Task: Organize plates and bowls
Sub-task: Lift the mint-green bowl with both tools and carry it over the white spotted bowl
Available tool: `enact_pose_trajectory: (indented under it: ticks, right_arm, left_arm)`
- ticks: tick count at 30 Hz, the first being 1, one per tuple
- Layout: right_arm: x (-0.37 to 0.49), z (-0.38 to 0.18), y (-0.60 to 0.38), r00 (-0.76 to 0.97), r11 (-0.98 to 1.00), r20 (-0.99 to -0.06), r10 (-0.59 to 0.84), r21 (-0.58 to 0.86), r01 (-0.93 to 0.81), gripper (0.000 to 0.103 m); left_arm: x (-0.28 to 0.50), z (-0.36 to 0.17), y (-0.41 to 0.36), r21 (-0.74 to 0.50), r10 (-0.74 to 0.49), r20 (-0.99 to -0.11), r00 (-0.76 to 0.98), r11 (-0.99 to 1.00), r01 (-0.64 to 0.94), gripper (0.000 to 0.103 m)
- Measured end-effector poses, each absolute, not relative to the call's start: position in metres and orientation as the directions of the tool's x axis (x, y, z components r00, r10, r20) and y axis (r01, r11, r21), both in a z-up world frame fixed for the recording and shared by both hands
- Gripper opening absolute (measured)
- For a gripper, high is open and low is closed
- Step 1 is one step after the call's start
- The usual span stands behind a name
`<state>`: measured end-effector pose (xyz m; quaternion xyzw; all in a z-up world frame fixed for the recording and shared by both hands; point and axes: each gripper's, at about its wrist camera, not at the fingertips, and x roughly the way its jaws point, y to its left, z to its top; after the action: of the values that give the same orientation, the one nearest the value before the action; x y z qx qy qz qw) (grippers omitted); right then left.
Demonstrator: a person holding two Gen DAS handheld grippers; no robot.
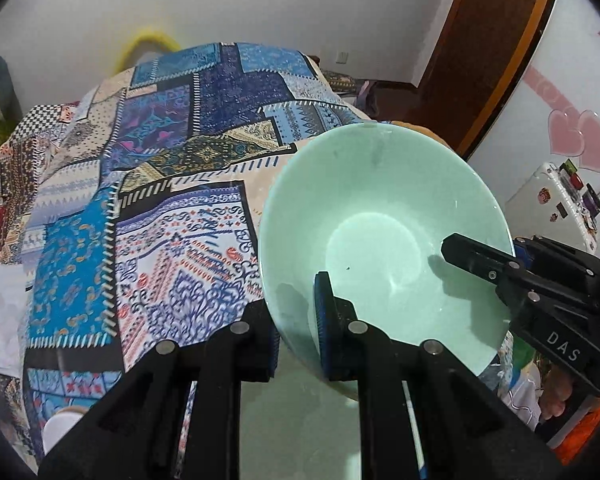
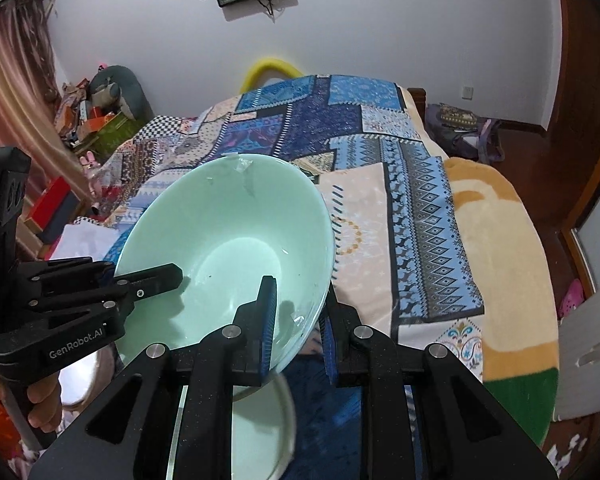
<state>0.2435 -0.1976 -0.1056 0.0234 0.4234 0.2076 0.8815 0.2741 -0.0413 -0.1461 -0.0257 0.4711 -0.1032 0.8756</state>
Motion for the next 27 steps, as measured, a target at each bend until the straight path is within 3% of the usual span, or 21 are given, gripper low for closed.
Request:
enact_pose_trajectory:
  ticks: [27]
  right_arm:
    - [0.177, -0.093, -0.11, 0.518, 0.854, -0.71, 0.477, 0.234, -0.466, 0.019]
  left_arm:
    - [0.161, -0.11, 0.055, -0.156, -0.153, -0.774, 0.614, 0.987, 0.048, 0.015]
